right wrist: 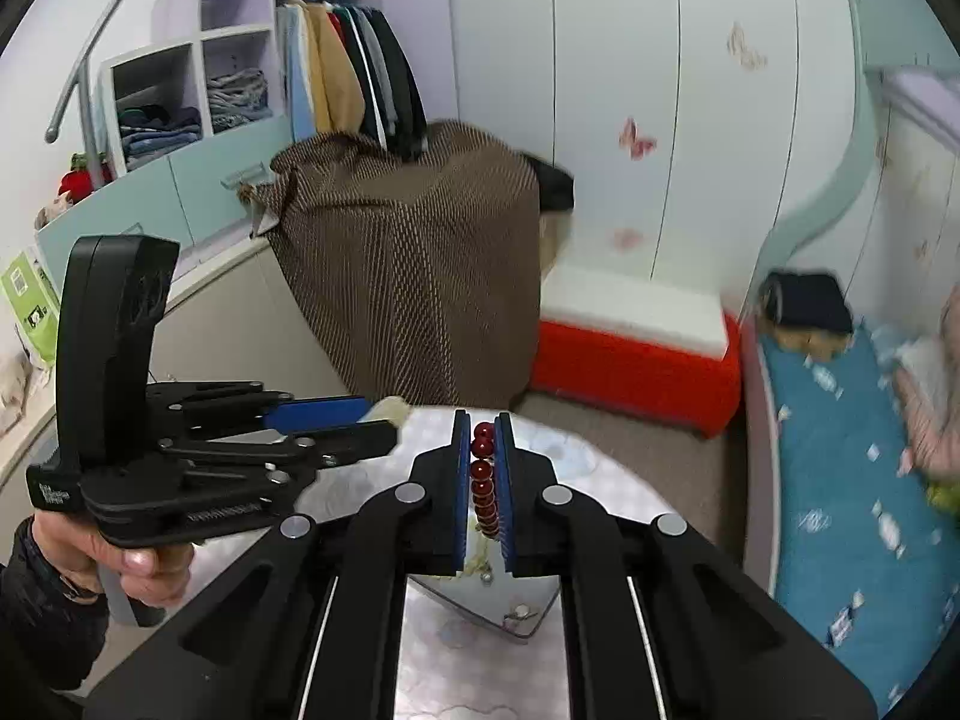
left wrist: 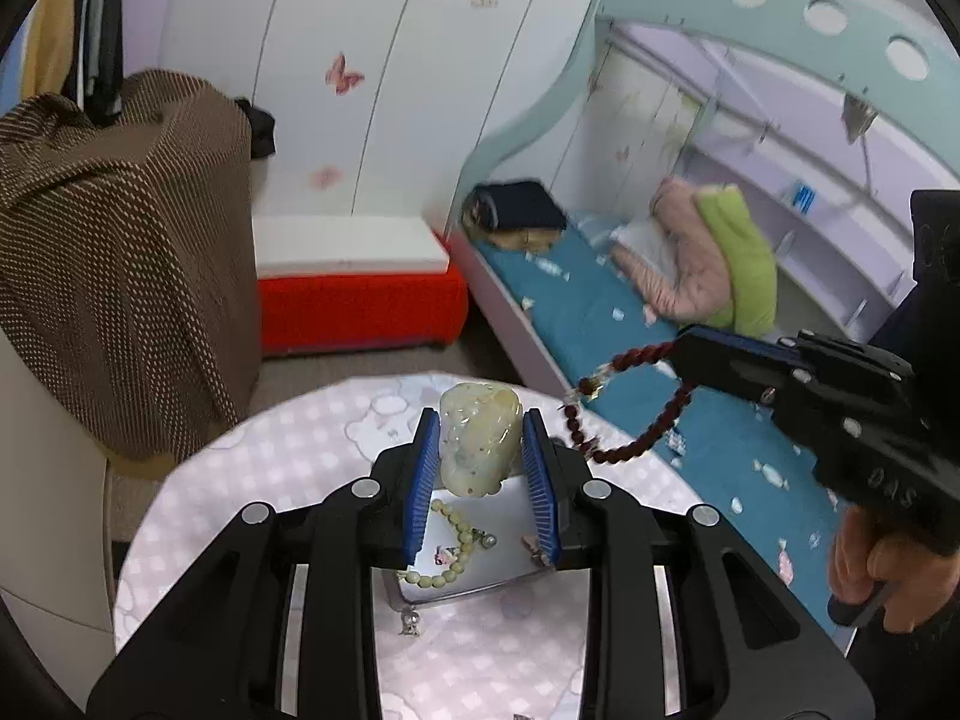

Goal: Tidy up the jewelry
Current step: 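Carry the red bracelet with the right tool while the left tool carries the jade pendant over the box, then open both tools to drop bracelet and pendant into the box, then withdraw, then lower the right tool and grasp the pink pig charm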

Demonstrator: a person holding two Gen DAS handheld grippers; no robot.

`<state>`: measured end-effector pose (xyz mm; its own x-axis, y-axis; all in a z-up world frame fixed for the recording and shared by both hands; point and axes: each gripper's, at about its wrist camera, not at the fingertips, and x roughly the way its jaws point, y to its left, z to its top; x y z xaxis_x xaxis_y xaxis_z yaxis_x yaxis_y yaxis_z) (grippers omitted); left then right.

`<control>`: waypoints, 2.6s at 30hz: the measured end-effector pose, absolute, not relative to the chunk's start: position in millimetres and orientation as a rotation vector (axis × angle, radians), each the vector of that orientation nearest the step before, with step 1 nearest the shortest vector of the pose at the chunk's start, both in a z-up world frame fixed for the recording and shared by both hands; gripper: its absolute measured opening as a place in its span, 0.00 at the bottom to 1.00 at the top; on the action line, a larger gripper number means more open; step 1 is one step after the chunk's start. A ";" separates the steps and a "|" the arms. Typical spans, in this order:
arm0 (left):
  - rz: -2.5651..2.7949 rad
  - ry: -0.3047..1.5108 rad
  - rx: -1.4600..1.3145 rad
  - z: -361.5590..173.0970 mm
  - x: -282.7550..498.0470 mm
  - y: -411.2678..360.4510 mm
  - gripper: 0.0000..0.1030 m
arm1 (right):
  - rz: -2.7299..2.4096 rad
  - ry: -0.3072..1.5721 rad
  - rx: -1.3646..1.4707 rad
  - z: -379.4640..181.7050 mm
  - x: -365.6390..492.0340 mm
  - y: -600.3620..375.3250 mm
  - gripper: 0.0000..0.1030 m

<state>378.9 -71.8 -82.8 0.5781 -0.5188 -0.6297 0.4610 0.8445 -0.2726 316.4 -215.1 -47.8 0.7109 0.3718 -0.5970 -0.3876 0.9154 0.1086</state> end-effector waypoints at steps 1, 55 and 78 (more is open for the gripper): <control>-0.573 0.788 -0.077 -90.7 384.0 -76.8 0.28 | 0.420 0.676 -0.016 -55.9 321.0 -215.8 0.06; -0.155 0.700 0.082 -172.2 252.7 19.9 0.93 | 0.324 0.810 0.029 -169.2 189.5 -194.4 0.93; -0.180 0.795 0.096 -217.3 304.1 12.4 0.93 | 0.492 0.868 -0.143 -211.5 200.0 -147.3 0.33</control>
<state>304.1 12.4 -217.3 0.6860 -0.1248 -0.7168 0.1965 0.9803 0.0175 200.0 -147.3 -211.5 0.5426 0.3559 -0.7608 -0.4700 0.8794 0.0762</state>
